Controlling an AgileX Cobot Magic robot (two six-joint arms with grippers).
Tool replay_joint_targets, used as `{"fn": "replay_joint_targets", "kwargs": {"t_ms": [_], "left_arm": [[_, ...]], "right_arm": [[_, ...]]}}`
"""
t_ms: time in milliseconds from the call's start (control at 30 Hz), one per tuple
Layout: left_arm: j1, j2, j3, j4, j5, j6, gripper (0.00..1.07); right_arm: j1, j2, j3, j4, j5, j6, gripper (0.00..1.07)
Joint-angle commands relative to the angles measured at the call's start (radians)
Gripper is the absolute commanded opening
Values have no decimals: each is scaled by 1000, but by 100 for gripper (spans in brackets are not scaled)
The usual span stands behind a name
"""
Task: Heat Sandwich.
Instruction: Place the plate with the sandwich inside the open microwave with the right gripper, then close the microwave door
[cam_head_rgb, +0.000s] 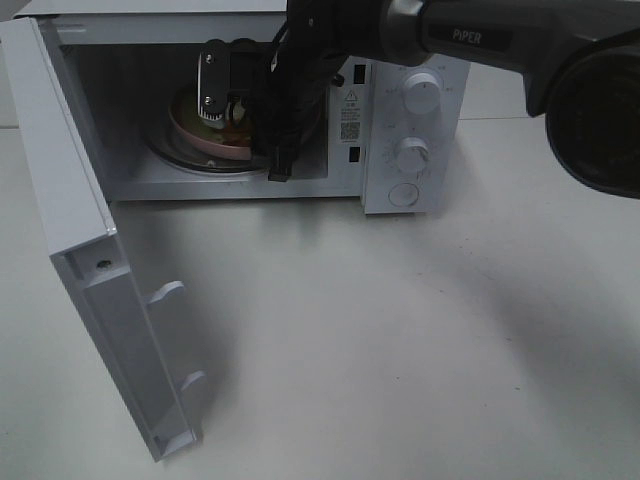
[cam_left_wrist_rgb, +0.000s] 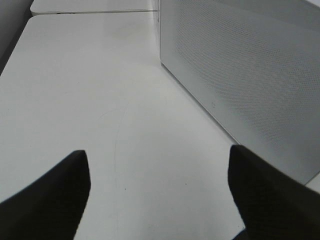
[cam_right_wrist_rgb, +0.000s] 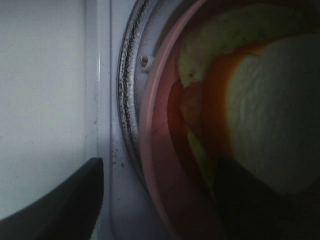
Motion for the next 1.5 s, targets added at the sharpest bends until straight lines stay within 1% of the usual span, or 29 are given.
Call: {"fn": "replay_joint_targets", "kwargs": {"t_ms": [33, 100, 133, 267, 500, 700, 767, 833, 867, 1000, 1100, 1133, 1233, 1300, 1333, 1400, 1467, 1500], "left_arm": [[-3, -22, 2, -3, -12, 0, 71], [-3, -22, 2, -3, -12, 0, 71], [-3, -22, 2, -3, -12, 0, 71], [-3, -22, 2, -3, -12, 0, 71], [-3, -22, 2, -3, -12, 0, 71], [-3, -22, 2, -3, -12, 0, 71], [-3, -22, 2, -3, -12, 0, 71], [-3, -22, 2, -3, -12, 0, 71], [-3, -22, 2, -3, -12, 0, 71], [-3, -22, 2, -3, -12, 0, 71], [-3, -22, 2, -3, -12, 0, 71], [-3, -22, 2, -3, -12, 0, 71], [-3, -22, 2, -3, -12, 0, 71], [-3, -22, 2, -3, -12, 0, 71], [-3, -22, 2, -3, -12, 0, 71], [-3, -22, 2, -3, -12, 0, 71], [-3, -22, 2, -3, -12, 0, 71], [-3, -22, 2, -3, -12, 0, 71]], "right_arm": [[-6, -25, -10, 45, 53, 7, 61], [-6, -26, -10, 51, 69, 6, 61], [-6, -29, -10, 56, 114, -8, 59], [-6, -36, -10, 79, 188, -41, 58], [6, -58, -10, 108, 291, -118, 58], [9, -88, -10, 120, 352, -127, 58], [9, -103, -10, 140, 448, -169, 58], [9, -117, 1, 192, 532, -213, 58], [9, -117, 1, 192, 532, -213, 58], [17, -142, 37, 201, 555, -222, 58], [29, -184, 99, 198, 576, -222, 58], [29, -207, 135, 198, 574, -213, 58], [39, -229, 167, 198, 576, -189, 58], [53, -269, 226, 192, 575, -150, 57], [53, -269, 226, 192, 575, -150, 57], [64, -292, 268, 183, 575, -119, 57], [64, -330, 324, 149, 574, -39, 57], [64, -330, 324, 149, 574, -39, 57]]}}
